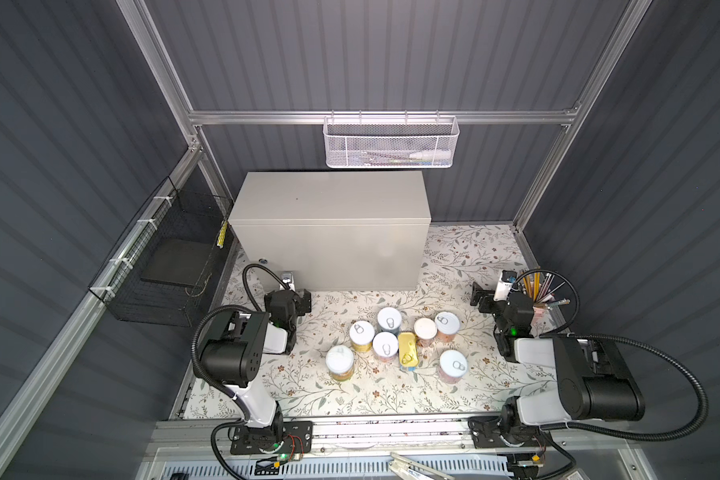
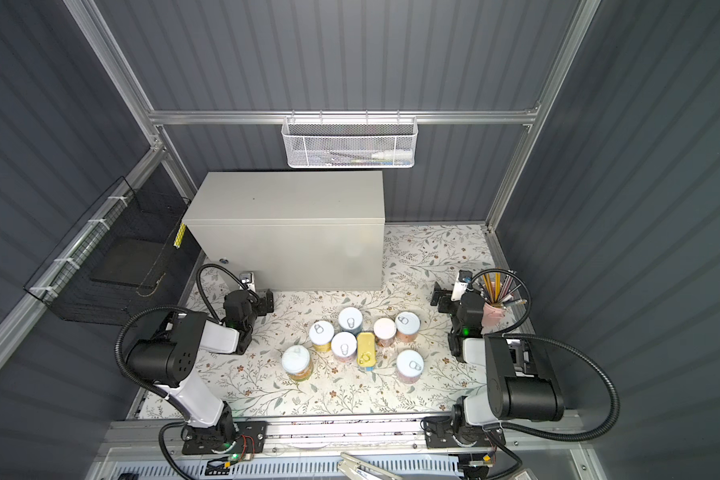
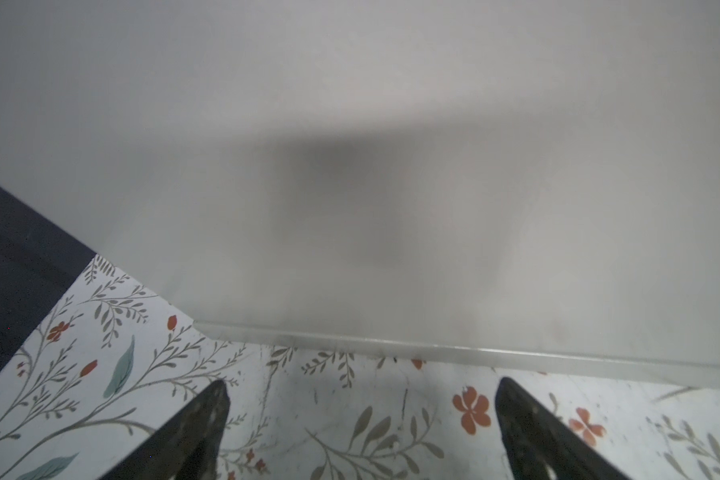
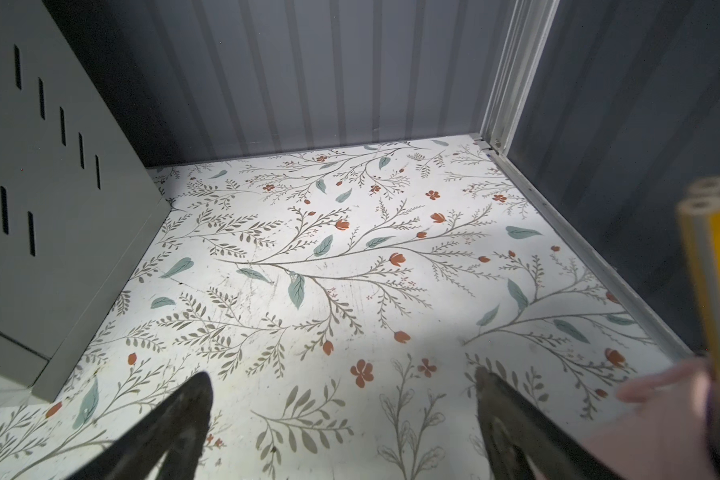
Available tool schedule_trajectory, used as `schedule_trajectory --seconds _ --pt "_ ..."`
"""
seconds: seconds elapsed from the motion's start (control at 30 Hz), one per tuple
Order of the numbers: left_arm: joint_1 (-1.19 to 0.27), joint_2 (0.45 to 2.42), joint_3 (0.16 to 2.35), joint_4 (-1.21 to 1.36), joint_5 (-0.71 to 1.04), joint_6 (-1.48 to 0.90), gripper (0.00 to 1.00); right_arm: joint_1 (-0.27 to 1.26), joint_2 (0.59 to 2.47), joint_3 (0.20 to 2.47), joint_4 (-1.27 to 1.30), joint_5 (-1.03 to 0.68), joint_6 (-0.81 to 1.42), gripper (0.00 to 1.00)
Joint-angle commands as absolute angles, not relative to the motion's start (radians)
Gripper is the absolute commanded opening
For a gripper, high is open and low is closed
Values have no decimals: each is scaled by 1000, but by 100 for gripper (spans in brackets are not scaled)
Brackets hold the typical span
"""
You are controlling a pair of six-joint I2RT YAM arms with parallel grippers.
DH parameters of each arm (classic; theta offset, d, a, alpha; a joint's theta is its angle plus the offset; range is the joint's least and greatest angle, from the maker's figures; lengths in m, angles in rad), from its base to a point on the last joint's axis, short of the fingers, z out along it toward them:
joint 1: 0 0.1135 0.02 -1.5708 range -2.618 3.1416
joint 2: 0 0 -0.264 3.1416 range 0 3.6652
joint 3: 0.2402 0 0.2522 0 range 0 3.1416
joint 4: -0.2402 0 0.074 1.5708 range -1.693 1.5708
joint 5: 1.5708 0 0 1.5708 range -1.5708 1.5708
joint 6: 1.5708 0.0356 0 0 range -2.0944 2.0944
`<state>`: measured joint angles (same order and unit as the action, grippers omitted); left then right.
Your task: Place and organize the canned foods onto the counter
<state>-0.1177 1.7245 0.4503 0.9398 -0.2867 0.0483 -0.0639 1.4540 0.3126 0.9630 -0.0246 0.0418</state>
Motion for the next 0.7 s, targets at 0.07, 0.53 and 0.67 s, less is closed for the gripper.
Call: schedule_trajectory --seconds 0.07,0.53,0.67 --pt "-112 1721 453 965 -286 39 100 -67 1459 331 960 -37 48 99" --pt "-112 1721 453 965 -285 38 100 -67 1457 331 959 -36 46 99" --pt "-113 1721 453 965 -285 39 100 -64 1420 336 926 42 71 99"
